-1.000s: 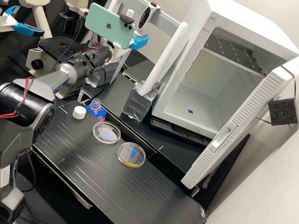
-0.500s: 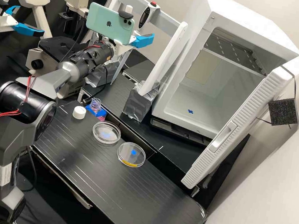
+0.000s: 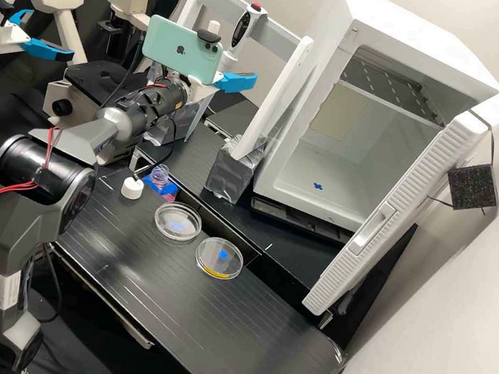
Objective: Use the pipette
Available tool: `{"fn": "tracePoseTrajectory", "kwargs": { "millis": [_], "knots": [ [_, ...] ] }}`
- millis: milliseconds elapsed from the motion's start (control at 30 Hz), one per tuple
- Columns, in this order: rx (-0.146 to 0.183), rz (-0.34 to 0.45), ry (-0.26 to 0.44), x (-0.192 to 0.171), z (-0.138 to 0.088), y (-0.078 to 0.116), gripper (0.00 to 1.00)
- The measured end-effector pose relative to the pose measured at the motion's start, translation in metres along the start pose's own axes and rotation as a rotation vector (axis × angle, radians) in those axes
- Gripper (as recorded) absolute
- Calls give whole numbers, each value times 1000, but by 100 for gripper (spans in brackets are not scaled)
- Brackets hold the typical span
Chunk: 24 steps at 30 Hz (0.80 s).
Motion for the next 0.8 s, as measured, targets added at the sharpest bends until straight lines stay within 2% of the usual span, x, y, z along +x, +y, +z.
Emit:
{"fn": "tracePoseTrajectory", "kwargs": {
  "millis": [33, 433, 800],
  "knots": [
    [2, -1, 0, 0, 0, 0, 0],
    [60, 14, 15, -4, -2, 7, 0],
    [62, 19, 17, -5, -3, 9, 0]
  ]
}}
